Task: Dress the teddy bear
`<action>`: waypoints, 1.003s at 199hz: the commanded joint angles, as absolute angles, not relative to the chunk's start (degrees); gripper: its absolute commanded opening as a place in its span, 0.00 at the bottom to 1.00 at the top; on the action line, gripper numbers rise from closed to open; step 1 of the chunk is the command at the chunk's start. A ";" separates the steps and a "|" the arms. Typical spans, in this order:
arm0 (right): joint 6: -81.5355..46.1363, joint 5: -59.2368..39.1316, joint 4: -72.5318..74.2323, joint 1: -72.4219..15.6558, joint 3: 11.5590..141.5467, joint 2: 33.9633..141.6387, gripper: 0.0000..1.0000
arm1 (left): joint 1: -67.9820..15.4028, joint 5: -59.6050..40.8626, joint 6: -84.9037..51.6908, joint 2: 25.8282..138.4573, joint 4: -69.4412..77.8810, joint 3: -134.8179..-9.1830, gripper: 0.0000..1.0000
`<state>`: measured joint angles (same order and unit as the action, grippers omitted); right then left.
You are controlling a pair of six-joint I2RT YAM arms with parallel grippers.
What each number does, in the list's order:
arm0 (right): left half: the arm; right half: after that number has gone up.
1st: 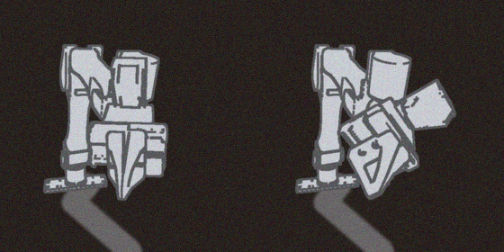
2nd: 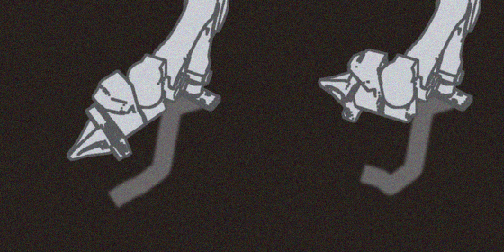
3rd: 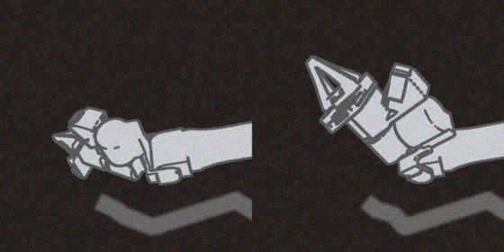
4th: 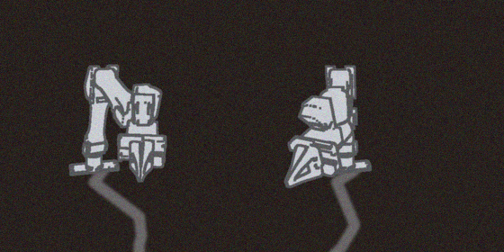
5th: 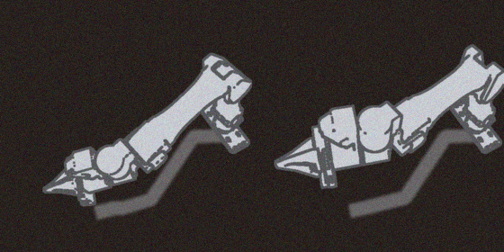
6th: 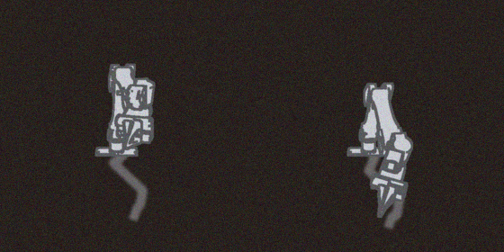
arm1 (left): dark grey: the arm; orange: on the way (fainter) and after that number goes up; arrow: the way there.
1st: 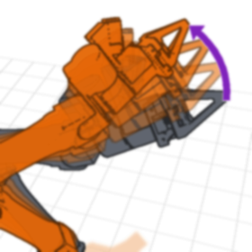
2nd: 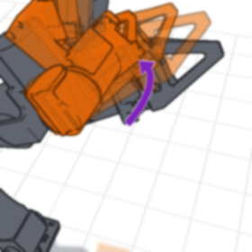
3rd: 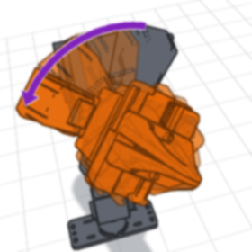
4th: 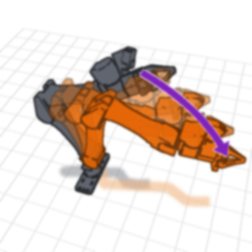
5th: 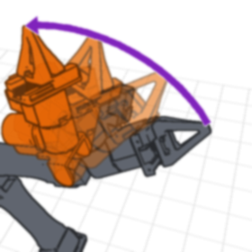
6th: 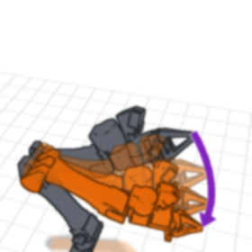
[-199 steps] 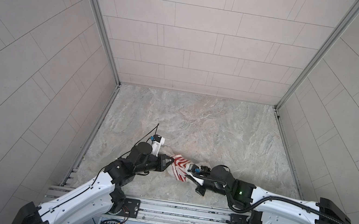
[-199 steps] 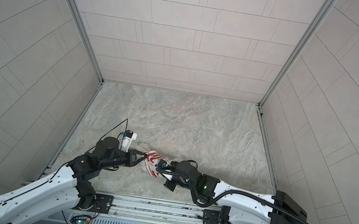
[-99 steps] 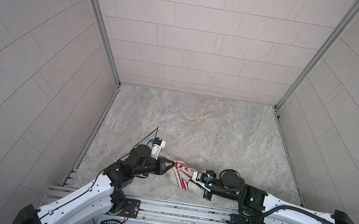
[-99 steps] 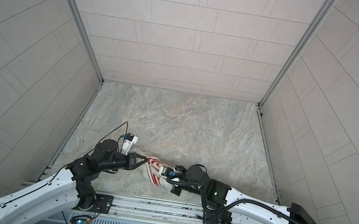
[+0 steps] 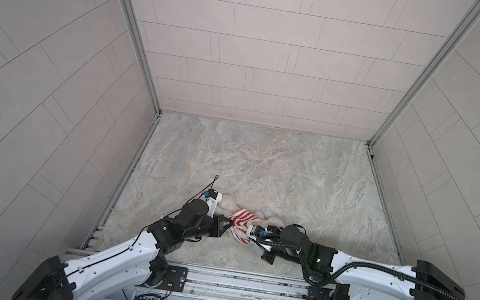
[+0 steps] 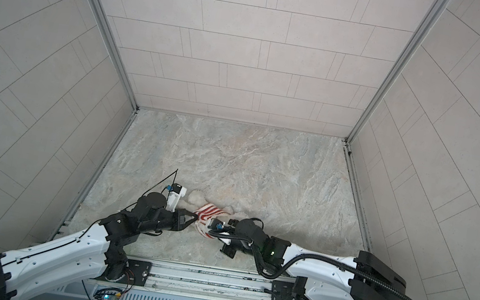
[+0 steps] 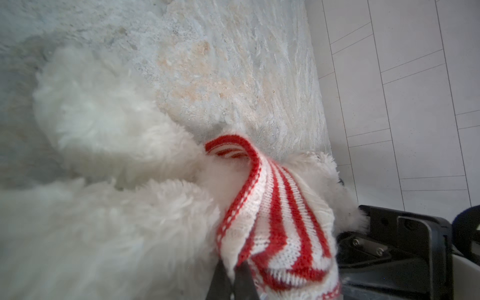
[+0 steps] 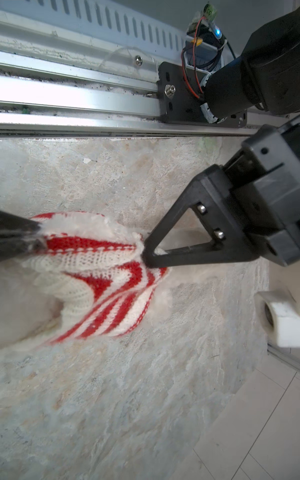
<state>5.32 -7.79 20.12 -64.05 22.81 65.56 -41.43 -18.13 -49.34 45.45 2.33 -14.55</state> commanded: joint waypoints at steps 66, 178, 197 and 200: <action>5.58 -0.72 15.50 -64.43 22.63 60.74 0.24 | -43.21 -16.67 -52.99 48.65 10.84 -13.91 0.00; 15.59 4.14 14.34 -72.07 22.80 58.40 0.26 | -48.75 -14.32 -59.06 52.42 19.38 -13.72 0.00; 16.22 5.02 14.62 -72.13 23.99 60.76 0.26 | -49.06 -14.39 -59.10 52.47 19.49 -14.18 0.00; 16.44 5.12 14.55 -72.13 24.25 61.08 0.26 | -49.20 -14.41 -59.14 52.52 19.51 -14.20 0.00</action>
<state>13.37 2.92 15.11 -71.75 21.80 59.13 -48.69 -15.09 -58.70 52.45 17.28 -13.21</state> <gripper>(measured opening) 0.257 0.054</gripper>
